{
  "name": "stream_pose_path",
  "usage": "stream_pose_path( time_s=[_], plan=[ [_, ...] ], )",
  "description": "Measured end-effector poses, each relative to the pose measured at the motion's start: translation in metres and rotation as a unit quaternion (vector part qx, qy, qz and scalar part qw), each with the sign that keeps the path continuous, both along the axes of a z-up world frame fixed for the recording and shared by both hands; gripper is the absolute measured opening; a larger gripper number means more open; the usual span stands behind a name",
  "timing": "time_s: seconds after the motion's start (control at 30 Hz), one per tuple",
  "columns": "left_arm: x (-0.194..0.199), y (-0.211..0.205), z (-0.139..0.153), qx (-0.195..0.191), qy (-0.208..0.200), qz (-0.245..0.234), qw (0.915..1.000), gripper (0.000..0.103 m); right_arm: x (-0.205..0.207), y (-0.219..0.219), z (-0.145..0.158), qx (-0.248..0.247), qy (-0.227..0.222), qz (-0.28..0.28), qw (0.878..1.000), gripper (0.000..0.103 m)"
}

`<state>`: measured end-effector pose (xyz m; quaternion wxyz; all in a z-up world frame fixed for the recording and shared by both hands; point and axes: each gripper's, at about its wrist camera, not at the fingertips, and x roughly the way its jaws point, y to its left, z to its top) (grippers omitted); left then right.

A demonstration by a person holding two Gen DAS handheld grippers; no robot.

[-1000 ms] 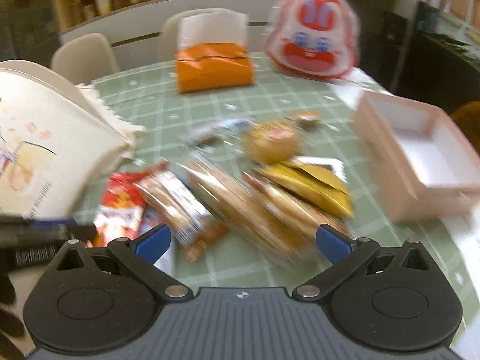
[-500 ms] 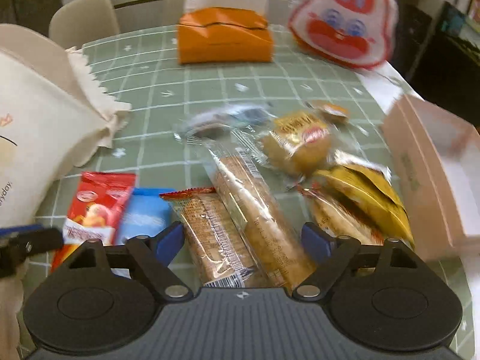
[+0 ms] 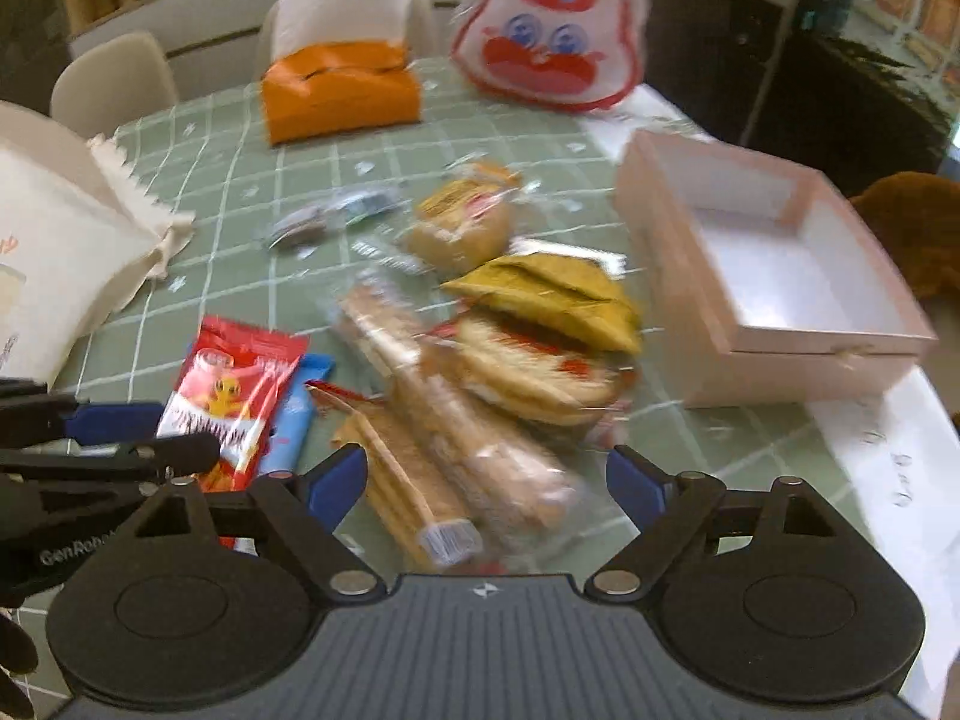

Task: Organize snacks
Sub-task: 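Move the left tool toward the red spicy strip packet while the right tool approaches the snacks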

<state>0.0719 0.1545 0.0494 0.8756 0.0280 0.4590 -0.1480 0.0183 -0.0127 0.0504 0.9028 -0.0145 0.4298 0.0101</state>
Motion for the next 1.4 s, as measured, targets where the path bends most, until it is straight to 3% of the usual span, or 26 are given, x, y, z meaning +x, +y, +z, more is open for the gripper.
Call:
stream_pose_path(
  time_s=[0.13,0.3,0.37,0.43,0.53,0.67,0.77,0.9,0.97,1.1,1.3,1.4],
  plan=[
    [-0.008,-0.002,0.011,0.0,-0.029,-0.003,0.9996,0.039,-0.009,-0.018,0.021,0.01,-0.034,-0.02,0.999,0.089],
    [-0.018,-0.032,0.002,0.066,-0.005,-0.052,0.9965,0.039,-0.015,-0.038,0.037,0.007,-0.06,-0.041,0.997,0.092],
    [-0.022,-0.039,0.0,0.082,-0.017,-0.062,0.9945,0.042,-0.016,-0.048,0.037,0.013,-0.059,-0.052,0.997,0.092],
    [-0.021,-0.043,-0.002,0.079,-0.009,-0.069,0.9945,0.058,-0.017,-0.059,0.035,0.02,-0.053,-0.061,0.997,0.092],
    [-0.021,-0.05,-0.004,0.08,-0.003,-0.084,0.9933,0.073,-0.022,-0.071,0.032,0.024,-0.048,-0.067,0.996,0.092],
    [-0.024,-0.046,0.001,0.078,-0.024,-0.064,0.9946,0.069,-0.022,-0.079,0.03,0.018,-0.044,-0.066,0.997,0.092],
    [-0.019,-0.034,0.001,0.115,-0.03,-0.025,0.9926,0.07,-0.022,-0.083,0.031,0.019,-0.043,-0.064,0.997,0.092],
    [-0.008,-0.012,-0.003,0.064,-0.007,-0.005,0.9979,0.077,-0.023,-0.084,0.029,0.028,-0.036,-0.062,0.997,0.093],
    [-0.002,0.0,-0.006,0.022,0.007,0.013,0.9997,0.078,-0.024,-0.082,0.027,0.029,-0.032,-0.06,0.997,0.093],
    [0.003,0.012,-0.014,-0.029,0.018,0.037,0.9987,0.08,-0.029,-0.078,0.026,0.025,-0.031,-0.047,0.998,0.093],
    [0.001,0.007,-0.013,-0.023,0.004,0.04,0.999,0.079,-0.036,-0.074,0.02,0.005,-0.03,-0.041,0.999,0.097],
    [-0.004,0.003,-0.001,-0.009,-0.018,0.04,0.999,0.067,-0.036,-0.077,0.014,0.018,-0.015,-0.045,0.999,0.097]
  ],
)
